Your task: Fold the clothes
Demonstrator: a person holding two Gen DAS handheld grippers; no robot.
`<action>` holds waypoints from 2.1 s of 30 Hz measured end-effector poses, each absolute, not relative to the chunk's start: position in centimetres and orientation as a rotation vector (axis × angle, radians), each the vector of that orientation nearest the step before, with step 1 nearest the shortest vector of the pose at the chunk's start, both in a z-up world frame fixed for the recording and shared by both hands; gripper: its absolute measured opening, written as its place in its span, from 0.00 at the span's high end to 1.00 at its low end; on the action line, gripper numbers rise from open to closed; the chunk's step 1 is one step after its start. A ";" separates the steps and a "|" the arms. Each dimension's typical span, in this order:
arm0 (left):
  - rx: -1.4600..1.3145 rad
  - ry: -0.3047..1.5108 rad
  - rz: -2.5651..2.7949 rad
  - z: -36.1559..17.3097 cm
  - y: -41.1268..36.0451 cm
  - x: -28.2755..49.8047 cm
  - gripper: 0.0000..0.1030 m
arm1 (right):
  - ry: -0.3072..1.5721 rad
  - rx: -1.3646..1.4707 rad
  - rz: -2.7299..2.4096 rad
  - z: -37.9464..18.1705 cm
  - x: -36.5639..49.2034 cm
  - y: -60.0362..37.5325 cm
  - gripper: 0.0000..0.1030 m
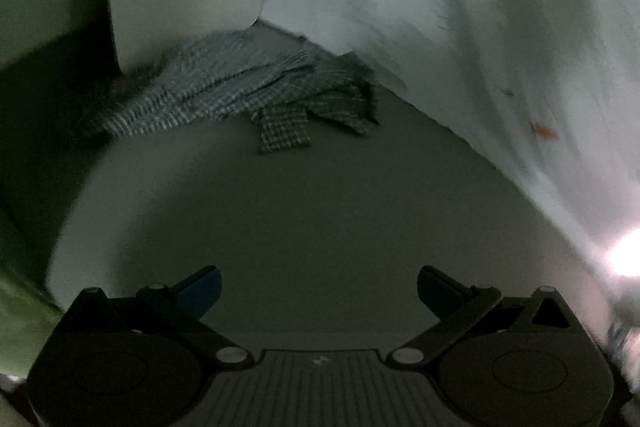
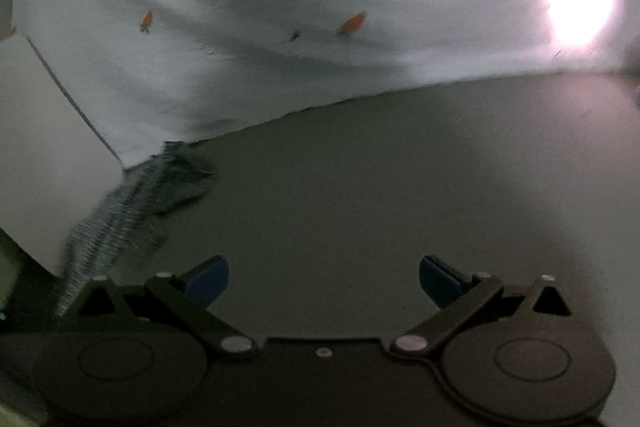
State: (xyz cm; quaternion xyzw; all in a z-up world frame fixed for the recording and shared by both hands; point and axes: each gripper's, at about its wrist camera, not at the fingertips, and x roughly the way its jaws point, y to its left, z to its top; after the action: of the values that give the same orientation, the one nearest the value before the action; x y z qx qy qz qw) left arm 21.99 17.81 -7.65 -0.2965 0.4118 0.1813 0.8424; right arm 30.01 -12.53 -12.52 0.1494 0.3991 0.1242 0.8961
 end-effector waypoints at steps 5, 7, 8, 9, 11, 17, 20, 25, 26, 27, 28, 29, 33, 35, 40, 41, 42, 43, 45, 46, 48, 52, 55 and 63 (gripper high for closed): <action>-0.730 0.832 0.403 -9.8 26.3 27.5 0.06 | 0.891 0.475 0.283 -15.0 35.2 -8.8 0.00; -0.691 0.829 0.433 -10.7 29.2 30.0 0.11 | 0.893 0.487 0.295 -15.7 37.6 -6.9 0.00; -0.668 0.834 0.447 -11.3 30.6 31.3 0.16 | 0.901 0.492 0.299 -16.1 38.8 -5.9 0.00; -0.646 0.840 0.457 -11.9 31.8 32.6 0.19 | 0.912 0.497 0.303 -16.5 40.0 -4.9 0.01; -0.602 0.851 0.469 -13.2 34.1 35.3 0.30 | 0.935 0.507 0.311 -17.4 42.4 -2.8 0.06; -0.463 0.901 0.405 -17.0 38.4 43.0 0.49 | 1.013 0.662 0.349 -21.2 49.7 4.2 0.39; -0.418 0.918 0.332 -18.5 38.9 46.4 0.49 | 1.038 0.772 0.330 -23.0 52.9 7.6 0.43; -0.371 0.915 0.273 -20.4 39.0 50.2 0.48 | 1.083 0.818 0.287 -24.3 55.0 10.8 0.47; -0.355 0.912 0.262 -20.7 38.9 50.8 0.48 | 1.073 0.805 0.283 -24.2 54.9 11.1 0.47; -0.331 0.913 0.255 -21.0 38.7 51.3 0.48 | 1.063 0.778 0.279 -23.8 54.7 11.4 0.49; -0.304 0.918 0.251 -21.2 38.5 51.7 0.48 | 1.060 0.737 0.270 -23.4 54.6 11.7 0.52; -0.283 0.918 0.246 -21.3 38.3 52.0 0.51 | 1.062 0.683 0.252 -23.0 54.5 12.1 0.54; -0.290 0.913 0.229 -21.7 37.8 52.5 0.68 | 1.015 0.404 0.133 -21.2 53.7 14.0 0.40; -0.286 0.912 0.235 -21.7 38.0 52.3 0.73 | 0.973 0.325 0.155 -20.9 53.1 14.3 0.40; -0.340 0.897 0.261 -21.6 38.5 52.1 0.91 | 0.901 0.175 0.285 -20.6 53.1 15.0 0.68; -0.350 0.891 0.272 -21.4 38.6 52.0 0.94 | 0.891 0.164 0.315 -20.6 53.1 14.8 0.88; -0.352 0.877 0.286 -20.9 38.7 51.8 0.95 | 0.889 0.176 0.322 -20.5 53.2 14.4 0.98; -0.349 0.861 0.301 -20.3 38.7 51.6 0.96 | 0.863 0.201 0.313 -19.8 52.9 13.5 0.98; -0.315 0.820 0.336 -18.5 38.3 50.8 0.96 | 0.789 0.250 0.286 -18.1 52.0 11.2 0.98; -0.293 0.799 0.351 -17.5 38.0 50.4 0.96 | 0.742 0.260 0.273 -16.7 51.3 9.9 0.99; -0.255 0.748 0.371 -15.2 37.3 49.4 0.96 | 0.639 0.268 0.247 -13.7 49.8 7.3 0.99; -0.220 0.619 0.375 -9.4 35.0 46.6 0.96 | 0.444 0.282 0.221 -7.0 45.5 1.8 0.99; -0.196 0.501 0.362 -4.8 32.4 44.2 0.96 | 0.280 0.288 0.200 -1.5 41.8 -3.0 0.99; -0.220 0.197 0.211 6.5 22.5 38.2 0.96 | -0.090 0.309 0.187 11.0 31.8 -18.5 0.99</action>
State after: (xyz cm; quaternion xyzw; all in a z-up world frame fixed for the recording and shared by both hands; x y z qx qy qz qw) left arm 38.21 22.46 6.45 -0.1094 0.0979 0.1050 0.9836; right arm 31.82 -18.45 11.00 0.1534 -0.0449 0.0928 0.9828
